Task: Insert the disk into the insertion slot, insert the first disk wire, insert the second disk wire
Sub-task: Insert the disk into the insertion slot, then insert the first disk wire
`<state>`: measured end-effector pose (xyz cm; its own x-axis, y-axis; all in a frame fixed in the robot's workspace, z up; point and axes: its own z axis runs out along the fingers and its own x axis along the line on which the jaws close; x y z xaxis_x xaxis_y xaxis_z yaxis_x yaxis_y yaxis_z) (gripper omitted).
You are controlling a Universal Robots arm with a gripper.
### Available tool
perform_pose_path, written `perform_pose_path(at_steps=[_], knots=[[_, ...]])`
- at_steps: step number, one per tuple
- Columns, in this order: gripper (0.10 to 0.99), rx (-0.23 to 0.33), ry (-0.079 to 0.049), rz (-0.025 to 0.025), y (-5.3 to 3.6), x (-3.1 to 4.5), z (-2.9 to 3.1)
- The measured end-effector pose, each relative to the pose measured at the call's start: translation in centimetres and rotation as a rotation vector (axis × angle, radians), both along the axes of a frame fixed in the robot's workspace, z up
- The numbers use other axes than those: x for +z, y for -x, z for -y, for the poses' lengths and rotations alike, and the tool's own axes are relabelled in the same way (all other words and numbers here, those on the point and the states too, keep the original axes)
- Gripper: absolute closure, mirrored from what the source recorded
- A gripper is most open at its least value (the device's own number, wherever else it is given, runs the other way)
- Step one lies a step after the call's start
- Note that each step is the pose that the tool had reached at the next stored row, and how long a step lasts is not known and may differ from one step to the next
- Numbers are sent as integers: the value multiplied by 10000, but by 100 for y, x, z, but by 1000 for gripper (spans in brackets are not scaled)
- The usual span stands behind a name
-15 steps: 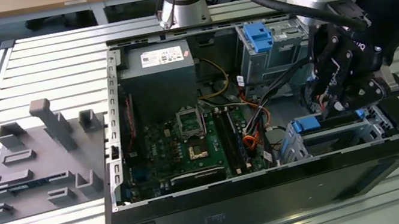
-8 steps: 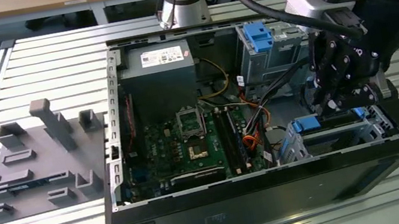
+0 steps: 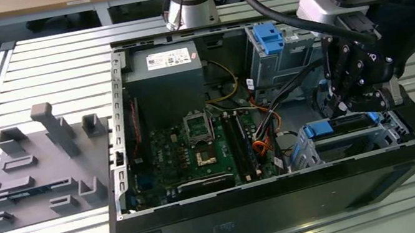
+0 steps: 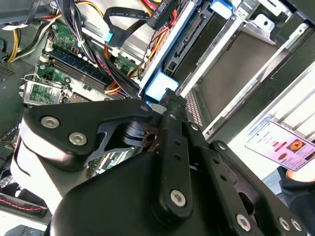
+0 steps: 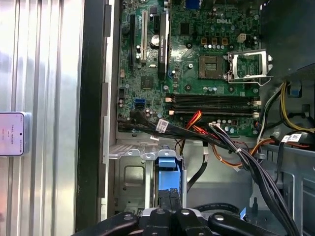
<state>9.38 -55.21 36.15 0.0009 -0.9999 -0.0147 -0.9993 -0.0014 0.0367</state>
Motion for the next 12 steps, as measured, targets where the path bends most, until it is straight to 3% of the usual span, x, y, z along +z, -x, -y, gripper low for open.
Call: perform_pose_path(at_steps=[12], knots=[[980, -1, -3, 0, -35, -6, 0]])
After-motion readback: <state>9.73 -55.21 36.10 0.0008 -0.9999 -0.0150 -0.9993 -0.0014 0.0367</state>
